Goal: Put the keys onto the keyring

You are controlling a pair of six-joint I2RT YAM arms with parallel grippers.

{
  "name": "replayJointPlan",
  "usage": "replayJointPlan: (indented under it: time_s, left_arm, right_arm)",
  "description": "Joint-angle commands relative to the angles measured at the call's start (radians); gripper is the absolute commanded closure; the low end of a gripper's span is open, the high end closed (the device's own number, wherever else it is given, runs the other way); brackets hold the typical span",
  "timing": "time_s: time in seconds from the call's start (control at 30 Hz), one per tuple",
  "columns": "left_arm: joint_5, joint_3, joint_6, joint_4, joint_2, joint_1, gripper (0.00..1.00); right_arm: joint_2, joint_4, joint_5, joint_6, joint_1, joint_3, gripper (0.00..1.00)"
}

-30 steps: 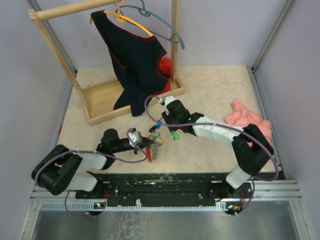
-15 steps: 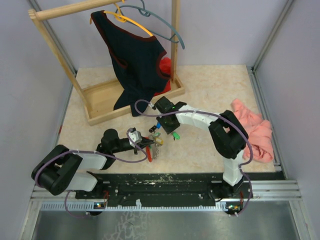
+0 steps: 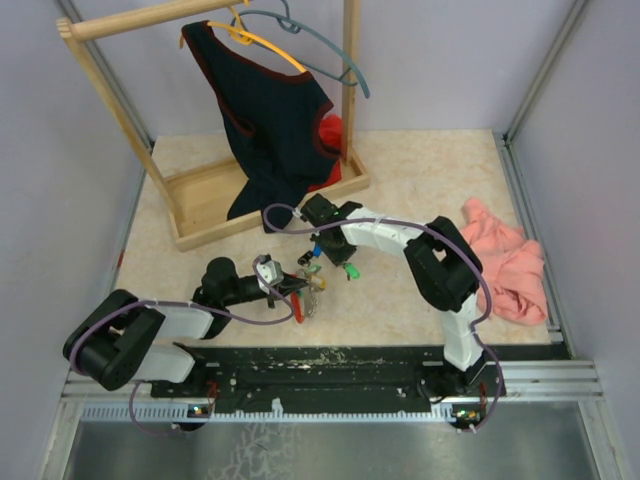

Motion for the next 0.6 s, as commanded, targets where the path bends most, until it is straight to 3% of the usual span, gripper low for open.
replayJointPlan:
  time_s: [0.0,0.27,0.57]
  left_arm:
    - [0.01,-0.001,-0.01,0.047,-0.003,0.006,0.99]
    - [0.013,0.0,-0.012,0.046,0.0,0.007,0.99]
    - [0.012,0.0,-0.014,0.046,0.0,0.007,0.99]
  right_arm:
    - [0.024,-0.001,0.029,-0.01,0.013,0.051,0.79]
    - [0.044,-0.001,0.031,-0.013,0.013,0.051,0.84]
    - [-0.046,0.072,0.046,-0.008,0.015,-0.026,1.0]
